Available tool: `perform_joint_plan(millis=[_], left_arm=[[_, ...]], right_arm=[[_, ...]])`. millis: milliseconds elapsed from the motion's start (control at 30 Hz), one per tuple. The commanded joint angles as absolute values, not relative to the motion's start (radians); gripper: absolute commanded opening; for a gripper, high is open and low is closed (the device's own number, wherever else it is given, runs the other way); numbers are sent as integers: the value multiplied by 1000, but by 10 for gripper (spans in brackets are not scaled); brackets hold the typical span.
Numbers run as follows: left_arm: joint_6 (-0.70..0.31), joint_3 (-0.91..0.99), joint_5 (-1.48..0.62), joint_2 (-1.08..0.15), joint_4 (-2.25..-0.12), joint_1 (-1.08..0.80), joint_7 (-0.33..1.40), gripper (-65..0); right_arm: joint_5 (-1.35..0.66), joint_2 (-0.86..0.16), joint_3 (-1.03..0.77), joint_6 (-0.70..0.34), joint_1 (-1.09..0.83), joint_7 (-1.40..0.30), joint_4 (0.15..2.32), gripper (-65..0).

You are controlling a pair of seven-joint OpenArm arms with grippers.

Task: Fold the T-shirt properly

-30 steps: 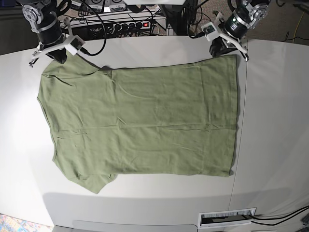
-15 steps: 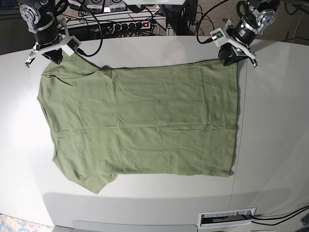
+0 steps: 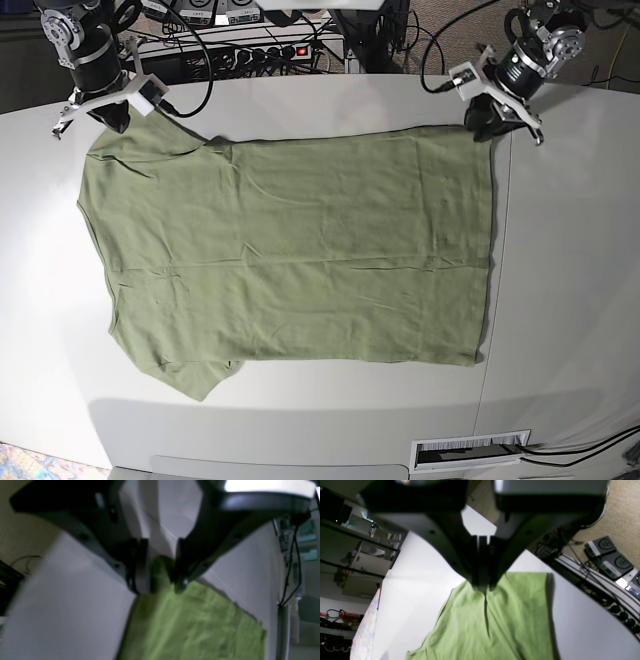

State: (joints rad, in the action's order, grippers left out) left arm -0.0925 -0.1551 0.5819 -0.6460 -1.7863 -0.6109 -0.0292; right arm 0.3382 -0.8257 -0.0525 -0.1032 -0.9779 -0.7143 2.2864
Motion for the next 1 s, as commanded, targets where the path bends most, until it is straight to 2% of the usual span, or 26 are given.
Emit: perform_joint_plan(millis=[0,200,267,367,700,800,900,967], left_arm=[[-143,-155,591,-659,-1760,-617,35,-465],[-142,-155,590,-659,-1745,-598,23,-470],[-143,-155,591,-659,-1745,-588,19,-520],[-152,-155,591,-659,-1744,-566,20,-650],[-149,-155,595,-669,-1744,-558,127,-650],[-146,-155,621,-681,-1744,-570,128,-650],[-136,-154,629,-692,-1744,-581,154,-650],[-123,-154,629,-704,-1744,-591,161,-650]], right_arm=[[345,-836,-62,-91,-983,-708,2304,-650],[345,-836,-62,-90,-983,-708,2304,-650],[347,-836,-62,-91,-983,-708,2304,-650],[369,-836,-62,-90,-983,-712,2304,-650],[602,-836,-62,-71,-983,-853,2304,-650],[519,-837,-62,-89,-983,-860,2304,-650],[321,-837,-62,-151,-979,-833,2304,-586],[236,-837,-62,-223,-966,-827,2304,-571]])
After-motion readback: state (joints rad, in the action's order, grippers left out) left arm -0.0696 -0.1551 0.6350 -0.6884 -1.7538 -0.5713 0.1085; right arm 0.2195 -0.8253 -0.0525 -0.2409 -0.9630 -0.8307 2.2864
